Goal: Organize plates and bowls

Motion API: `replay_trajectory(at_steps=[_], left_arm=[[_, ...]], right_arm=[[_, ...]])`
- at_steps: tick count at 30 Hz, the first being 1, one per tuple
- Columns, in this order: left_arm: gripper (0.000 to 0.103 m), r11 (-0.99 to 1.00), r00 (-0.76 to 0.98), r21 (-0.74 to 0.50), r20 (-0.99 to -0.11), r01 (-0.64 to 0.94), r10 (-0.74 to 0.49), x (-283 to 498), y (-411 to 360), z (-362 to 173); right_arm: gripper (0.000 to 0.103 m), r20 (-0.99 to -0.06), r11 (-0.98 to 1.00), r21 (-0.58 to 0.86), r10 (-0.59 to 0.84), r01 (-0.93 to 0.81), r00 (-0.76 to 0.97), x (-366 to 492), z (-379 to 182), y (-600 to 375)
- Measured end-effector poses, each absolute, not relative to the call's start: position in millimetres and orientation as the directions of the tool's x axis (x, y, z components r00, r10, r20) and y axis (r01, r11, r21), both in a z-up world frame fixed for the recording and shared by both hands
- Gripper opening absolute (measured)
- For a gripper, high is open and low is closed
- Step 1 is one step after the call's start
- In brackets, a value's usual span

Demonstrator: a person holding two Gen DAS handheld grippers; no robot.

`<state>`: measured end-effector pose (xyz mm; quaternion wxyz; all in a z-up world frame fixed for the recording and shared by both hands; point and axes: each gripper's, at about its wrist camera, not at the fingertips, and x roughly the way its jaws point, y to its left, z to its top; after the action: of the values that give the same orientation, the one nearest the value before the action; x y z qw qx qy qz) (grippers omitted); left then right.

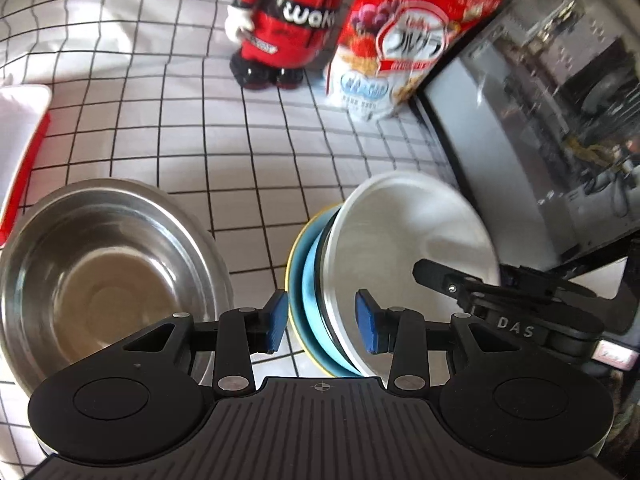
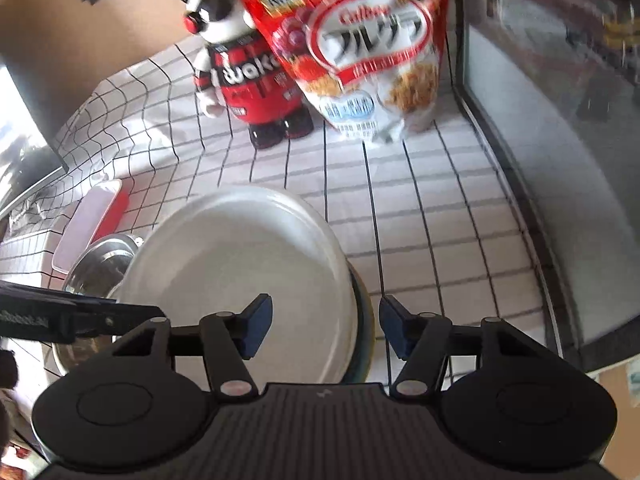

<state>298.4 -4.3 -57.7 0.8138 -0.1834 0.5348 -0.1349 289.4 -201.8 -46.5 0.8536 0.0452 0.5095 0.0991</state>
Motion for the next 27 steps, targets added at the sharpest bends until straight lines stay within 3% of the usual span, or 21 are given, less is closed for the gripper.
replay_trajectory(at_steps=[1, 3, 5, 11, 19, 24, 27], left_arm=[[0.038, 0.888, 0.407, -0.459, -0.807, 0.026, -0.429, 295, 0, -57], [0.023, 0.879, 0.452, -0.474, -0.775, 0.046, -0.441, 287, 7, -55], [0.018, 0.869, 0.506, -0.488, -0.732, 0.077, -0.456, 279, 12, -52], [0.016, 0.83, 0.615, -0.525, -0.596, 0.189, -0.517, 261, 26, -45], [0.014, 0.785, 0.633, -0.568, -0.519, 0.246, -0.574, 262, 21, -38], [0.017, 0.791, 0.788, -0.581, -0.388, 0.193, -0.477, 246, 29, -31], [0.018, 0.735, 0.765, -0.637, -0.347, 0.232, -0.543, 243, 33, -30]], right_arm=[[0.06, -0.855, 0.978, 0.159, 0.204, -0.133, 0.478, 287, -44, -199], [0.06, -0.846, 0.981, 0.131, 0.185, -0.143, 0.5, 284, -41, -194], [0.06, -0.836, 0.984, 0.106, 0.164, -0.14, 0.524, 281, -38, -190], [0.065, -0.754, 0.996, 0.056, 0.09, -0.072, 0.651, 266, -22, -183], [0.065, -0.764, 0.994, -0.021, 0.053, -0.107, 0.643, 264, -1, -175], [0.067, -0.768, 0.982, 0.016, 0.133, -0.188, 0.627, 270, 5, -178], [0.068, -0.774, 0.971, 0.055, 0.19, -0.235, 0.603, 273, 1, -183]])
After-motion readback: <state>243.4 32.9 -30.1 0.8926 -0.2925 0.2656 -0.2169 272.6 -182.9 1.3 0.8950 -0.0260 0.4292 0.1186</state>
